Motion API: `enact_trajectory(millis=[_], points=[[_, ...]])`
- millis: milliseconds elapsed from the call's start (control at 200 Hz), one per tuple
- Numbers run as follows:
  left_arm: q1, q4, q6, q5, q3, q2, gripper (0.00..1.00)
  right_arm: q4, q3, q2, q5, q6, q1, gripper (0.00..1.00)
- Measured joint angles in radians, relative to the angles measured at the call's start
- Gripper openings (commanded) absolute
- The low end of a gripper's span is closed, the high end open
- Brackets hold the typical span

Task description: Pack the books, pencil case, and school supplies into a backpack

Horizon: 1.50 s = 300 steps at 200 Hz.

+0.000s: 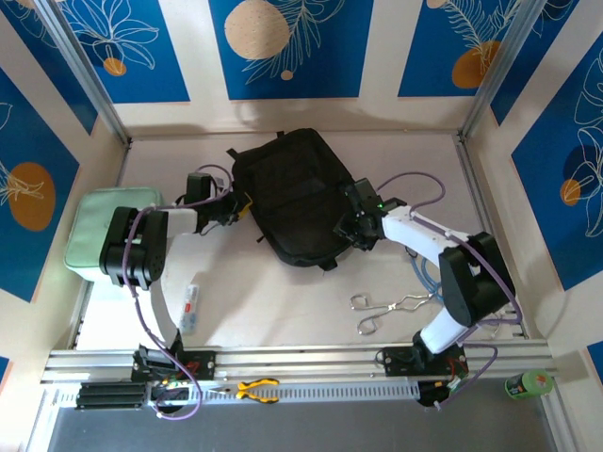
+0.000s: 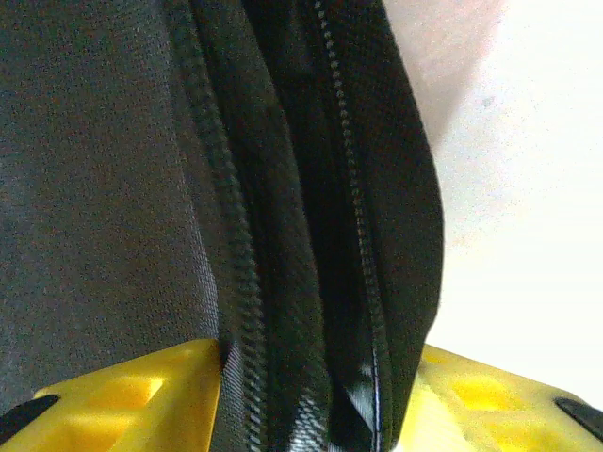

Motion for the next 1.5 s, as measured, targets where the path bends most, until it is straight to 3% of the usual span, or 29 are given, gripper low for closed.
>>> enact_trajectory(millis=[390,690,755,855,1055,1245,1500], points=[[0.022,-0.026,0.045,0.043,0.021,0.0,0.34,-0.001,0.055,0.07,0.0,-0.021,-0.012,0.48],[0.023,-0.028,0.058,0.105,0.085,0.055,0.26,0.0,0.068,0.099,0.0,-0.022,-0.012,0.47],[0.024,-0.03,0.066,0.105,0.093,0.064,0.19,0.001,0.069,0.106,0.0,-0.025,-0.014,0.47],[0.024,-0.035,0.08,0.105,0.095,0.066,0.0,0.003,0.079,0.122,0.0,-0.033,-0.019,0.46],[0.026,-0.033,0.079,0.103,0.087,0.037,0.0,0.021,0.133,0.18,-0.01,-0.08,-0.051,0.45],[0.028,-0.024,0.057,0.089,0.01,-0.109,0.0,0.025,0.272,0.274,-0.007,-0.163,-0.07,0.45],[0.019,-0.036,0.001,0.066,-0.061,-0.201,0.0,-0.032,0.391,0.302,0.1,-0.24,-0.05,0.63]])
